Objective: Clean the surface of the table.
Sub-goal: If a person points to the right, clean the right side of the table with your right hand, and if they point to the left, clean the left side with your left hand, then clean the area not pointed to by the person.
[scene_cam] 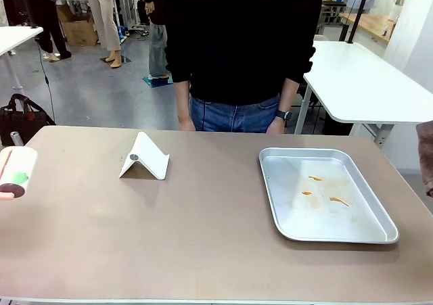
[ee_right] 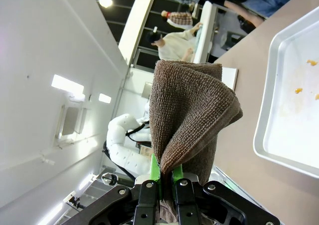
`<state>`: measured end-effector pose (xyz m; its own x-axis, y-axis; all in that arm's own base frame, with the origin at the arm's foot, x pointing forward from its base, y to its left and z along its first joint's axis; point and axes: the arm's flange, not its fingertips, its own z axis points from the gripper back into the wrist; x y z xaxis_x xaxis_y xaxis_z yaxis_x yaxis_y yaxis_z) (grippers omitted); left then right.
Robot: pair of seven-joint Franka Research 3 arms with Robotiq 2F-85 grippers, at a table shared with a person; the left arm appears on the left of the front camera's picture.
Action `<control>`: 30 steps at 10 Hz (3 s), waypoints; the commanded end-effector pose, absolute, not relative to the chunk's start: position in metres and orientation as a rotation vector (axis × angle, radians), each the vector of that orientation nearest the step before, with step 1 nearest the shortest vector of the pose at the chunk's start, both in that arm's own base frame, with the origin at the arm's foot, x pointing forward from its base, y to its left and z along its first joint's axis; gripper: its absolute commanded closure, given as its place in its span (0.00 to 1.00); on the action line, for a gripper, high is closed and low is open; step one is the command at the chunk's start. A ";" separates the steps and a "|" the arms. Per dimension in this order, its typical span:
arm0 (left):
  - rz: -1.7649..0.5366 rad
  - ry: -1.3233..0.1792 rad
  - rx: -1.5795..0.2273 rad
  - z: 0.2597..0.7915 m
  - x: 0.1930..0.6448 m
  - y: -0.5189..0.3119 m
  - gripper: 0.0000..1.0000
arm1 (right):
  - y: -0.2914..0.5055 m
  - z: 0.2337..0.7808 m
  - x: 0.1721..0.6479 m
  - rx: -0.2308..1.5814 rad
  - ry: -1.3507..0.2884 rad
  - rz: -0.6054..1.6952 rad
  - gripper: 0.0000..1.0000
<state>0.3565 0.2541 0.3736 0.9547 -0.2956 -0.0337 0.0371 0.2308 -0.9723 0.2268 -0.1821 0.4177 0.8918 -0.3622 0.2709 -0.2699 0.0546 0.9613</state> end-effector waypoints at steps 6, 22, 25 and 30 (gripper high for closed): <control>-0.206 0.255 -1.342 0.375 0.366 0.247 0.78 | -0.182 0.425 0.226 1.560 -0.521 -0.086 1.00; -0.206 0.255 -1.342 0.375 0.366 0.247 0.78 | -0.121 0.438 0.294 0.767 -0.456 0.066 0.89; -0.206 0.255 -1.342 0.375 0.366 0.247 0.78 | -0.087 0.460 0.326 0.491 -0.381 0.125 0.89; -0.206 0.255 -1.342 0.375 0.366 0.247 0.78 | -0.048 0.460 0.368 0.216 -0.299 0.037 0.89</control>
<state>0.3653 0.2480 0.3690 0.9498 -0.3066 -0.0624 0.0115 0.2336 -0.9723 0.3556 -0.0524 0.4607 0.9498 0.0419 0.3101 -0.1209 0.9632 0.2402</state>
